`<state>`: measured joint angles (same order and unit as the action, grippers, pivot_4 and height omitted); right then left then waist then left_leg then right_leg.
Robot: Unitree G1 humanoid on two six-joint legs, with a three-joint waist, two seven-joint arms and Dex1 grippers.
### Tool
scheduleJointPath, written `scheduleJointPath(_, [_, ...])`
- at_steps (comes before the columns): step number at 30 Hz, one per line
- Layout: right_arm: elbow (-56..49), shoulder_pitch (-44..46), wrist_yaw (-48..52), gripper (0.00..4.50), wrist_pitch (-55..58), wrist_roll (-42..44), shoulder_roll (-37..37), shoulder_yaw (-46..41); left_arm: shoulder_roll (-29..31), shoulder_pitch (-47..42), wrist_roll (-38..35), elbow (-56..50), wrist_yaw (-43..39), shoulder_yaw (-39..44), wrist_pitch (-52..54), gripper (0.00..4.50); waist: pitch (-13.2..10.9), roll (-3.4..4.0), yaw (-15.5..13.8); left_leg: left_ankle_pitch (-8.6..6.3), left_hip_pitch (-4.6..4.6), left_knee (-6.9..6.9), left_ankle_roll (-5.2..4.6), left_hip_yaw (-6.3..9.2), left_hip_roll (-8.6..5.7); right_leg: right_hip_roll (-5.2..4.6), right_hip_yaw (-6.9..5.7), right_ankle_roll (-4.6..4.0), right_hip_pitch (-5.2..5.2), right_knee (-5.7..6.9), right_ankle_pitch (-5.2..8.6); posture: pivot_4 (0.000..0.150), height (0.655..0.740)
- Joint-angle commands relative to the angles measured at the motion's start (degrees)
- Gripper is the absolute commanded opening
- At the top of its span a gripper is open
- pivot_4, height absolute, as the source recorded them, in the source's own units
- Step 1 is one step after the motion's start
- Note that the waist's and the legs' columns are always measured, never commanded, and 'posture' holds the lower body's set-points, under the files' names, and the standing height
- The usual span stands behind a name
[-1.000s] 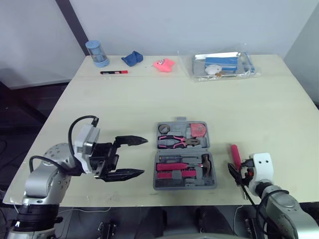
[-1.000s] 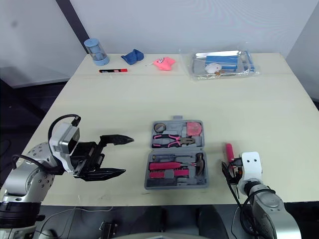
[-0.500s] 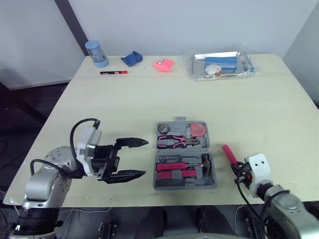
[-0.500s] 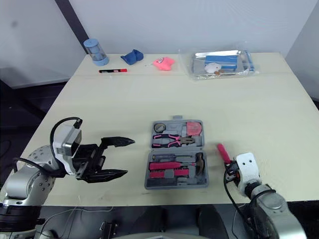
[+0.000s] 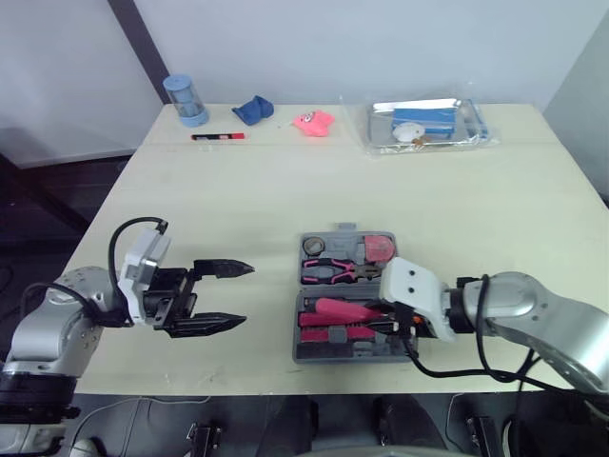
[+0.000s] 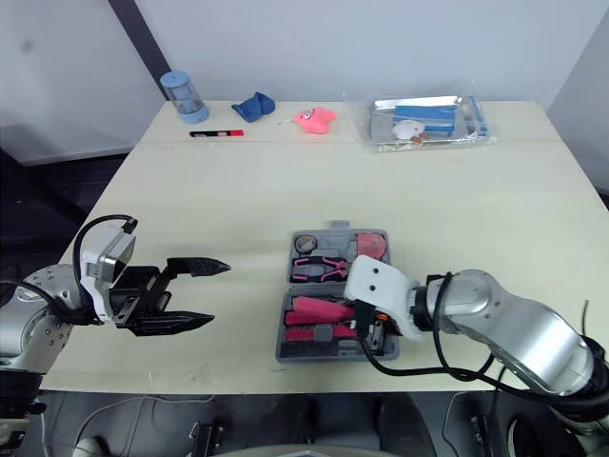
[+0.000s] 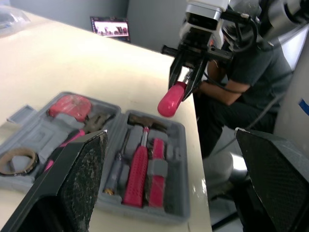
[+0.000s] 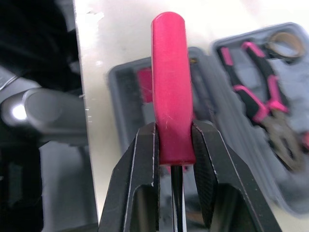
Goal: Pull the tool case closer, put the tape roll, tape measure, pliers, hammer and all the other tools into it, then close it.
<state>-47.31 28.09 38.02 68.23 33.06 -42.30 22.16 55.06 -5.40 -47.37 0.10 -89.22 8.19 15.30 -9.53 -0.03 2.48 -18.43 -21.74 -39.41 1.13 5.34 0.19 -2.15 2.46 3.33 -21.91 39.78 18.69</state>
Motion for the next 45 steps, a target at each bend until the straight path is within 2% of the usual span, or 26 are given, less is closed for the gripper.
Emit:
scheduleJointPath(1, [0.1,6.0,-2.9,0.41,7.2,0.2,4.5,6.8,4.0,1.1,-2.7,0.0,-3.3,-1.4,-3.8,4.50,0.0,-0.04,0.0,0.00,-0.05,-0.01,0.01,0.02,0.00,0.00,-0.03,0.00,-0.08,0.04,0.00,0.150,0.7400])
scheduleJointPath(7, [1.5,13.4,-2.5,0.41,13.0,0.3,5.9,14.9,8.7,1.3,-4.7,1.3,-3.3,-5.2,-7.6,4.50,0.0,-0.02,0.0,0.02,-0.10,0.00,0.03,-0.05,-0.04,-0.10,-0.10,0.00,-0.22,0.07,0.00,0.150,0.7400])
scheduleJointPath(13, [5.2,14.6,-4.6,0.41,13.0,-2.2,8.1,20.7,11.4,0.4,-5.9,2.4,-3.3,-9.3,-10.9,4.50,0.0,-0.03,0.5,0.02,-0.12,0.03,0.03,-0.12,-0.03,-0.10,-0.15,0.00,-0.36,0.14,0.00,0.150,0.7400])
scheduleJointPath(28, [11.6,12.2,-6.8,0.41,8.0,-7.8,11.1,28.1,11.4,0.4,-5.4,2.9,-3.3,-12.1,-14.1,4.50,0.0,-0.03,1.8,0.02,-0.14,0.03,0.03,-0.18,-0.04,-0.08,-0.12,0.00,-0.48,0.22,0.00,0.150,0.7400])
scheduleJointPath(45, [18.1,13.6,-1.4,0.41,1.6,-13.0,13.5,32.8,11.9,3.7,-5.5,2.1,-3.3,-10.0,-15.2,4.50,0.0,-0.05,2.2,0.02,-0.11,0.03,0.03,-0.17,-0.03,-0.07,-0.14,0.00,-0.48,0.25,-0.01,0.150,0.7400])
